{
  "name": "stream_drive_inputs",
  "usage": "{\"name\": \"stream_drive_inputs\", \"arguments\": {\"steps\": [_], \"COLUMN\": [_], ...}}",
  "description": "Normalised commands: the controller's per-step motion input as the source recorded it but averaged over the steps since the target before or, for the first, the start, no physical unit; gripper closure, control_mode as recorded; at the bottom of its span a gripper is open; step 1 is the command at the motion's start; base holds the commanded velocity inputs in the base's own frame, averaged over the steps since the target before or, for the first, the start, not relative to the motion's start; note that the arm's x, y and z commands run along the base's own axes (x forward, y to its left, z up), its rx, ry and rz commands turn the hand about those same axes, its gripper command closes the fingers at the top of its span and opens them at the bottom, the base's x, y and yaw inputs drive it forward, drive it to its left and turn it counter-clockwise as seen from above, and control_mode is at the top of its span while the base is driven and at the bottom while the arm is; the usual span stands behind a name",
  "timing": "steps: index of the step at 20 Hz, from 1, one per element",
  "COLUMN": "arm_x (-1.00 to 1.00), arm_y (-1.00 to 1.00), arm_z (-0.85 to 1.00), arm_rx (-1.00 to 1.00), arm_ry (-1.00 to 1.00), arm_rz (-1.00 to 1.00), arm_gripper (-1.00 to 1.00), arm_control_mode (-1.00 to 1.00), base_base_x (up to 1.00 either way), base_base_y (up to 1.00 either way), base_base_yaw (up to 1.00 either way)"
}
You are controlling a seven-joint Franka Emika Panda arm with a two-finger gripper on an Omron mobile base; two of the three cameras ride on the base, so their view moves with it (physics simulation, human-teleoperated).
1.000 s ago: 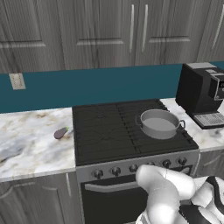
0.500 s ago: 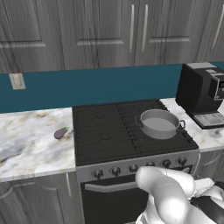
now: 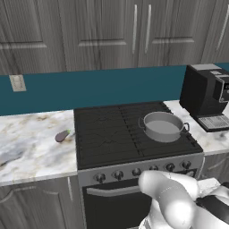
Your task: Turn on the burner for the pot on the stove. Wait thirty seconds for the pot to heat up. Then add the eggplant to the pot.
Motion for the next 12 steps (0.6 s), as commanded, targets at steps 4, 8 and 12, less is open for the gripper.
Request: {"name": "stream_drive_inputs", "arguments": {"steps": [4,8,12], "arm_x": [0.37,0.41,0.36], "arm_y": [0.00,0.00,0.00], "arm_z": [0.02,0.00,0.00], "arm_rx": [0.00,0.00,0.00], "arm_ry": [0.00,0.00,0.00], "arm_rz": [-0.03,-0.02,0.00], "arm_gripper": [-1.00,-1.00,-1.00], "arm_control_mode": [-1.00,-1.00,-1.00], "base_base_x": [0.00,0.00,0.00], "base_base_y": [0.00,0.00,0.00], "base_base_yaw": [0.00,0.00,0.00]}}
